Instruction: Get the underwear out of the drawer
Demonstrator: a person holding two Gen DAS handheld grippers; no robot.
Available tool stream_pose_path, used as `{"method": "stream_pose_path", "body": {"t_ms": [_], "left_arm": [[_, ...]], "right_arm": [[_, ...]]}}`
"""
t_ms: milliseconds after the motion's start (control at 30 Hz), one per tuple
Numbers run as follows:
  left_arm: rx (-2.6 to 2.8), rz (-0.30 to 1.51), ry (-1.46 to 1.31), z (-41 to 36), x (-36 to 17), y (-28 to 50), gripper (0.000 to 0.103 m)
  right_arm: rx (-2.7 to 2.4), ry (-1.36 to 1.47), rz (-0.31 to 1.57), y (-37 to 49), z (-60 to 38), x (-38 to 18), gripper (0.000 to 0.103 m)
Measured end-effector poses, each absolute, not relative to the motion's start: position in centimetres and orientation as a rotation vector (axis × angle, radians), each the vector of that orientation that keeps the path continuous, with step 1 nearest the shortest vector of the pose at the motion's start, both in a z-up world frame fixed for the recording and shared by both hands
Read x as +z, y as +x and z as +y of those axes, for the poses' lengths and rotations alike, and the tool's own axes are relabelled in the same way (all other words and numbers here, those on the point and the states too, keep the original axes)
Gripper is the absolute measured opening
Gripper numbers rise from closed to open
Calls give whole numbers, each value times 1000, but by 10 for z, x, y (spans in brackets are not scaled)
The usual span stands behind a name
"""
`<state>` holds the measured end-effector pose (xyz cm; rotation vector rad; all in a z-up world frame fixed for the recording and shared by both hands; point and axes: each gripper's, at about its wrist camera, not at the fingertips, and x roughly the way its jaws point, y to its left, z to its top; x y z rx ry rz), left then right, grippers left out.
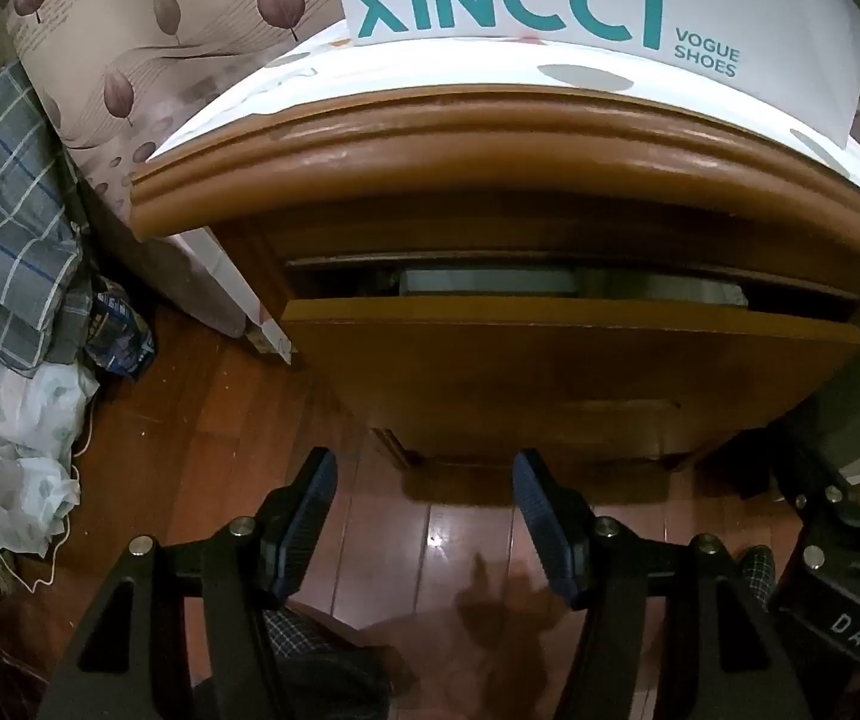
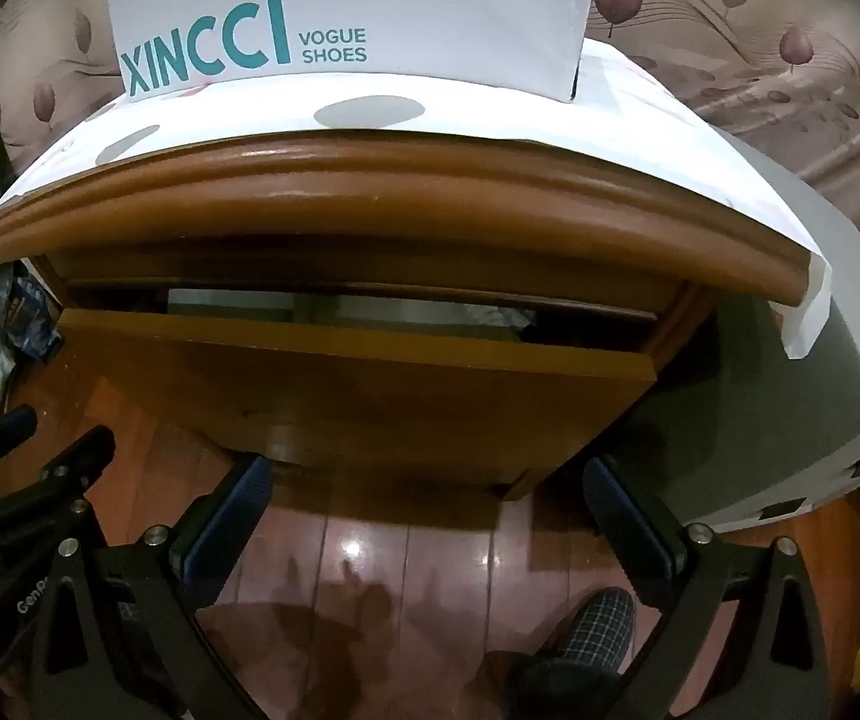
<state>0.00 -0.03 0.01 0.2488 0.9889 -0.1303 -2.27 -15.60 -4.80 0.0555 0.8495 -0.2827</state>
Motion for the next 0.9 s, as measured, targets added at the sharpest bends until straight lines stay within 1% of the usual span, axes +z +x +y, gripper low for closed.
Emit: {"method": "stream_pose_path", "body": {"t_ms": [900], "left_arm": [[-140,991,230,0,5,1,63]], "right_arm": [[-285,50,858,-23,-156,-49,102]]}}
